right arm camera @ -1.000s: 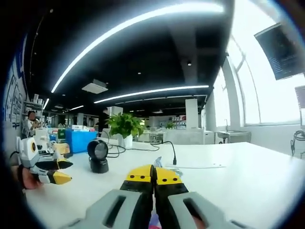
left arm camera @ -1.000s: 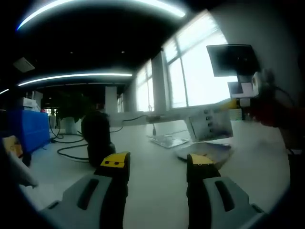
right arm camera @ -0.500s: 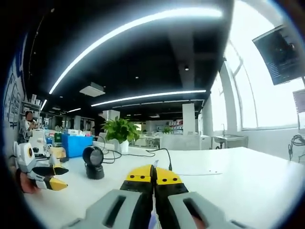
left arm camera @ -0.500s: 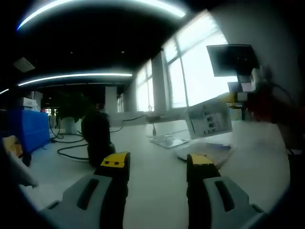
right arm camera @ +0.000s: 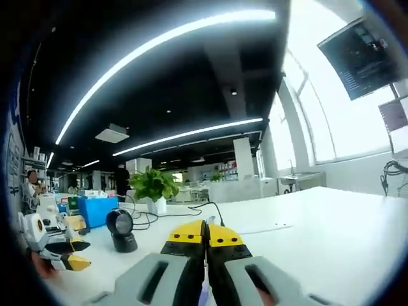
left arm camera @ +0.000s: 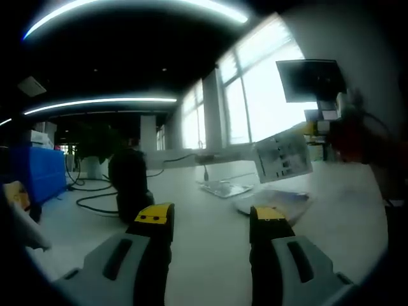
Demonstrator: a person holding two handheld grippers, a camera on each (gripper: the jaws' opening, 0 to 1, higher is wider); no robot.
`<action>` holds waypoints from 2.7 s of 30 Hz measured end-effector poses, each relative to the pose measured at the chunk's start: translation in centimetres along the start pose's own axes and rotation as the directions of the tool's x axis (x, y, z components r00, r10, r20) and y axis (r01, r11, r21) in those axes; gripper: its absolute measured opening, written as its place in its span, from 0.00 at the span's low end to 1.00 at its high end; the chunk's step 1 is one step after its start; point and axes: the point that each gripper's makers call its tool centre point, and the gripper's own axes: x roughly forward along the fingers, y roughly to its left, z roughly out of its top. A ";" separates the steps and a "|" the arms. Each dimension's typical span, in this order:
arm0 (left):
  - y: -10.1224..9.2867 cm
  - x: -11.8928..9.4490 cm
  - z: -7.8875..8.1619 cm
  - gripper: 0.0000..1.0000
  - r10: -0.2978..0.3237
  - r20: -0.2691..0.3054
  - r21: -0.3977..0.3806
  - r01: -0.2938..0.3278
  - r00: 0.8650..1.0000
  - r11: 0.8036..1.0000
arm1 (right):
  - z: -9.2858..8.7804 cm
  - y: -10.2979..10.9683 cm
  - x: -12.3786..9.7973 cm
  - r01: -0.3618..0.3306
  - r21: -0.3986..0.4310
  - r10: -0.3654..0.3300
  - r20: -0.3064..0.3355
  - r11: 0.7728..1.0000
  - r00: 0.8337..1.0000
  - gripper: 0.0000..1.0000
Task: Clip sheet goods on table flip sheet goods clip sheet goods scan sheet goods put sheet goods back to table
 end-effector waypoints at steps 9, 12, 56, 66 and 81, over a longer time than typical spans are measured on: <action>0.0 0.0 0.0 0.40 0.000 -0.002 0.003 0.000 1.000 1.000 | -1.6 -4.0 -1.8 0.121 0.125 -0.123 0.011 0.985 0.992 0.00; -0.1 0.0 -0.1 0.40 -0.001 -0.003 0.006 0.001 1.000 1.000 | -1.8 -5.2 -2.6 0.165 0.154 -0.170 0.019 0.974 0.985 0.00; -0.3 0.1 -0.1 0.40 -0.005 -0.010 0.011 0.005 1.000 1.000 | -6.9 -13.2 -8.4 0.468 0.298 -0.473 -0.057 0.832 0.879 0.25; -0.3 0.1 -0.1 0.40 -0.007 -0.007 0.008 0.007 1.000 1.000 | -6.9 -11.5 -6.3 0.305 0.161 -0.287 -0.123 0.939 0.950 0.38; -0.4 0.1 -0.2 0.40 -0.009 -0.014 0.021 0.009 1.000 1.000 | -9.3 -8.6 -2.3 -0.262 -0.261 0.140 -0.408 0.929 0.902 0.47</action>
